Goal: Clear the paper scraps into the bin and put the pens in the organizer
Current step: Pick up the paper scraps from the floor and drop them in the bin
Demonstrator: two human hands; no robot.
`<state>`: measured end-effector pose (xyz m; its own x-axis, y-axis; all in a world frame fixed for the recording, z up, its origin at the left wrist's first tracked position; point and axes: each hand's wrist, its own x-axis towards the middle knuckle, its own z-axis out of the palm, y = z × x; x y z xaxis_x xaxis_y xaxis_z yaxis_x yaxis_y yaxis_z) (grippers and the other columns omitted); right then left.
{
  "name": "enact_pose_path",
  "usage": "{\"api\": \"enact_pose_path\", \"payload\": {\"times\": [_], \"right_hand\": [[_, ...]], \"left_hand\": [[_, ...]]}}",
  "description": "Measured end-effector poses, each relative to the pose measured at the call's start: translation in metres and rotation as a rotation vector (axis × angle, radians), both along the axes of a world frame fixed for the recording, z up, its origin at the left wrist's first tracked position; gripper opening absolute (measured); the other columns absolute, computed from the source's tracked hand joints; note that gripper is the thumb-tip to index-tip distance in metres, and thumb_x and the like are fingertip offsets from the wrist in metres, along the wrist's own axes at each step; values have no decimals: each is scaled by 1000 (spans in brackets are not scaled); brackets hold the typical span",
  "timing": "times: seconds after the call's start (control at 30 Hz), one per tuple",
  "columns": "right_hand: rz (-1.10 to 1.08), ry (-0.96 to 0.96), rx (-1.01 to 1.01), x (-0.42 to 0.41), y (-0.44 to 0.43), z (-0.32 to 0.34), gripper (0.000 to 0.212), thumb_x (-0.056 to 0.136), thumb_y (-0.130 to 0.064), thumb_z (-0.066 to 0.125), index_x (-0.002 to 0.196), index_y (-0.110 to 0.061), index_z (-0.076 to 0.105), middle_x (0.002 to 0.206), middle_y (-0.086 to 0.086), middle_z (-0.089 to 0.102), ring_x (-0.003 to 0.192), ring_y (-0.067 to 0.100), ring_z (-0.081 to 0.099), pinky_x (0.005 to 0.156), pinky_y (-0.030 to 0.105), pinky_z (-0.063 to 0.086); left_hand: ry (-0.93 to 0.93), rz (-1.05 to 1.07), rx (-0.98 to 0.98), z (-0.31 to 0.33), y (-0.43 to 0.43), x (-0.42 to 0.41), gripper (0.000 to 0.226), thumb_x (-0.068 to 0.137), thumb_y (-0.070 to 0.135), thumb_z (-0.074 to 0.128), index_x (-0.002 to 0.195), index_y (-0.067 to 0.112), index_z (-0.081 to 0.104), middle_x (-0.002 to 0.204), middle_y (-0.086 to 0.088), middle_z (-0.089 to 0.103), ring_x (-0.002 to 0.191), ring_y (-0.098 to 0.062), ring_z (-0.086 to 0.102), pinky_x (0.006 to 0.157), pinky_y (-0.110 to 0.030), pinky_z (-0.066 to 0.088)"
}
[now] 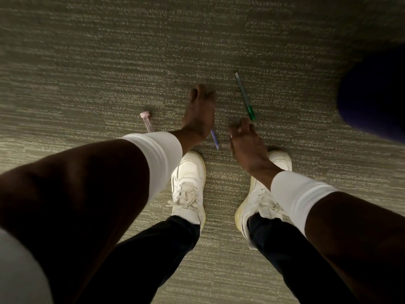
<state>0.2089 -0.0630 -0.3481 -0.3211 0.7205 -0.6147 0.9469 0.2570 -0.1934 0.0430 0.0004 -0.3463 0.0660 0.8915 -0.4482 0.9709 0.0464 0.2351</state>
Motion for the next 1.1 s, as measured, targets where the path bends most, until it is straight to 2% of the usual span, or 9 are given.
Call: {"api": "enact_pose_path", "payload": {"times": [0.2,0.37,0.57,0.67,0.73,0.83,0.9,0.97,1.1], "right_hand": [[-89,34,-33,5,-5,14,34,96,-12,63,131,-12,59,144,19,46,127,39,50,93,44,57],[-203,95,-9,14,-6,57,26,94,-13,66,120,-9,66,132,19,53,120,36,55,97,40,54],[-384,194,26,36,-5,138,24,86,-10,74,108,-20,75,117,13,60,103,31,65,84,37,59],[-496,242,24,53,-5,176,22,84,-10,78,105,-18,76,115,11,60,99,31,65,86,39,60],[-576,261,47,65,-5,201,20,84,-10,78,103,-17,76,113,9,60,95,29,66,85,35,58],[-665,265,115,85,-2,238,21,83,-8,75,101,-18,76,109,7,63,89,28,68,82,27,52],[-726,270,152,100,2,262,20,82,-9,75,101,-17,75,108,8,63,87,29,68,81,28,50],[-767,260,212,116,7,284,19,80,-10,77,99,-17,75,105,10,63,83,31,68,77,29,50],[-844,290,317,152,23,318,20,78,-9,80,96,-14,74,103,13,63,82,31,67,72,23,37]], "left_hand": [[-71,13,-17,17,-8,-13,32,85,-11,53,112,1,66,126,-23,58,114,-42,57,95,-47,45],[-111,104,-61,62,-13,-4,29,88,-12,54,109,3,66,121,-19,60,113,-39,60,93,-48,51],[-195,226,-82,137,-21,25,21,91,-6,58,106,6,68,117,-15,61,106,-33,62,89,-41,54],[-246,216,-70,180,-24,48,22,91,-5,57,106,5,70,116,-15,64,103,-33,65,90,-39,54],[-274,236,-74,206,-24,66,23,92,-5,58,107,5,73,116,-16,66,100,-34,68,92,-41,55],[-329,275,-81,242,-23,99,22,92,-4,62,105,5,77,114,-17,69,99,-33,69,89,-36,55],[-363,302,-92,262,-22,123,20,90,-3,66,102,8,78,113,-16,71,100,-30,69,88,-34,54],[-402,332,-108,279,-18,148,21,89,-5,67,97,10,79,111,-13,71,98,-29,69,89,-37,56],[-479,337,-93,304,-3,196,22,83,-4,68,92,15,77,103,-8,71,90,-24,69,83,-34,56]]}}
